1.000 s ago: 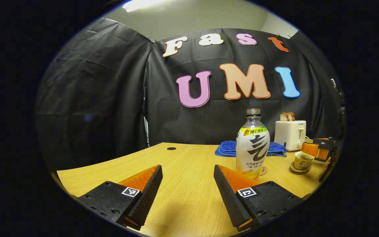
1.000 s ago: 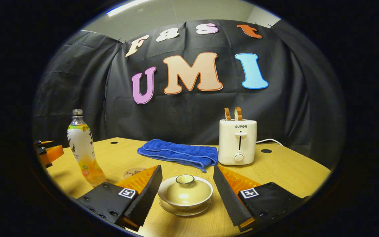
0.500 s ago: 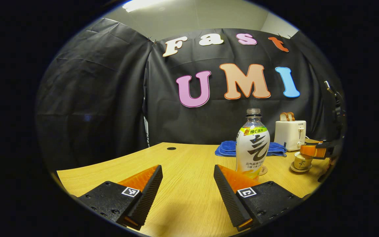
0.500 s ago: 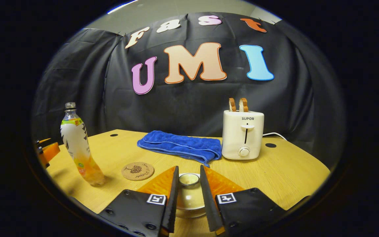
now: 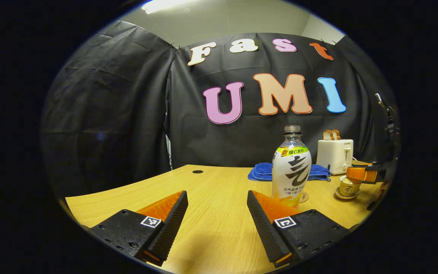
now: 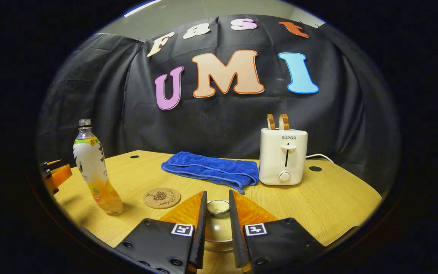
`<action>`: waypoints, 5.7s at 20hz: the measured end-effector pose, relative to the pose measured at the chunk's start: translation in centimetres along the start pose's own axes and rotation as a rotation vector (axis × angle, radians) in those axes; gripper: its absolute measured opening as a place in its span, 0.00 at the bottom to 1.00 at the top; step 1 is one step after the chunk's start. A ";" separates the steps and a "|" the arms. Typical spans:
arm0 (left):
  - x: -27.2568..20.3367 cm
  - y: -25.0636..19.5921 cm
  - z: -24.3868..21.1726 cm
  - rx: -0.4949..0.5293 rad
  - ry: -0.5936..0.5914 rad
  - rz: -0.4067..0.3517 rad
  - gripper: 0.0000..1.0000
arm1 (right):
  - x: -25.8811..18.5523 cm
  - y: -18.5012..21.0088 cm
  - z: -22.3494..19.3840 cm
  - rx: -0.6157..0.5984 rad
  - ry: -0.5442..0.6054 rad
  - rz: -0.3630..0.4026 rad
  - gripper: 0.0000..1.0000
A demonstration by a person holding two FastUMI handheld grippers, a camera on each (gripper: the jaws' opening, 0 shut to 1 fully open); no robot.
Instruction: Open the teacup lid with one hand, grasp the water bottle and pour water into the teacup with the other hand; after pouring, place the water bottle on the coaster and then close the teacup lid.
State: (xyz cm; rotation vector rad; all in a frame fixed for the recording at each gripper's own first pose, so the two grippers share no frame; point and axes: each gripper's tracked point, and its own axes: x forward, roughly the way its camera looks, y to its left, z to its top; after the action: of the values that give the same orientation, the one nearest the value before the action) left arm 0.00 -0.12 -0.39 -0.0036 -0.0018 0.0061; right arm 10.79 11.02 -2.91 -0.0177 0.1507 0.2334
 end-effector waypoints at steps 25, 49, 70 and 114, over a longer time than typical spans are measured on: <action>-0.9 -6.0 -0.2 -0.009 -0.011 -0.301 0.90 | -7.6 -3.4 1.2 0.016 -0.143 -0.086 0.35; 5.9 -13.9 -2.9 0.054 0.171 -0.439 0.80 | -9.6 -9.1 1.2 0.019 -0.143 -0.164 0.35; 7.6 -16.7 -1.2 0.845 0.140 -0.309 0.56 | -10.2 -14.3 1.5 0.023 -0.149 -0.282 0.34; 9.7 -20.6 2.6 1.900 -0.023 -0.237 0.56 | -11.3 -19.3 1.3 0.026 -0.154 -0.397 0.34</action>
State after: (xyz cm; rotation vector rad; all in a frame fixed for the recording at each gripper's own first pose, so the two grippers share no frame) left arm 9.80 -20.66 2.32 1.8961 -0.0189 -0.2308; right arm 4.61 -10.26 0.09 -0.0034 -0.0045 -0.1636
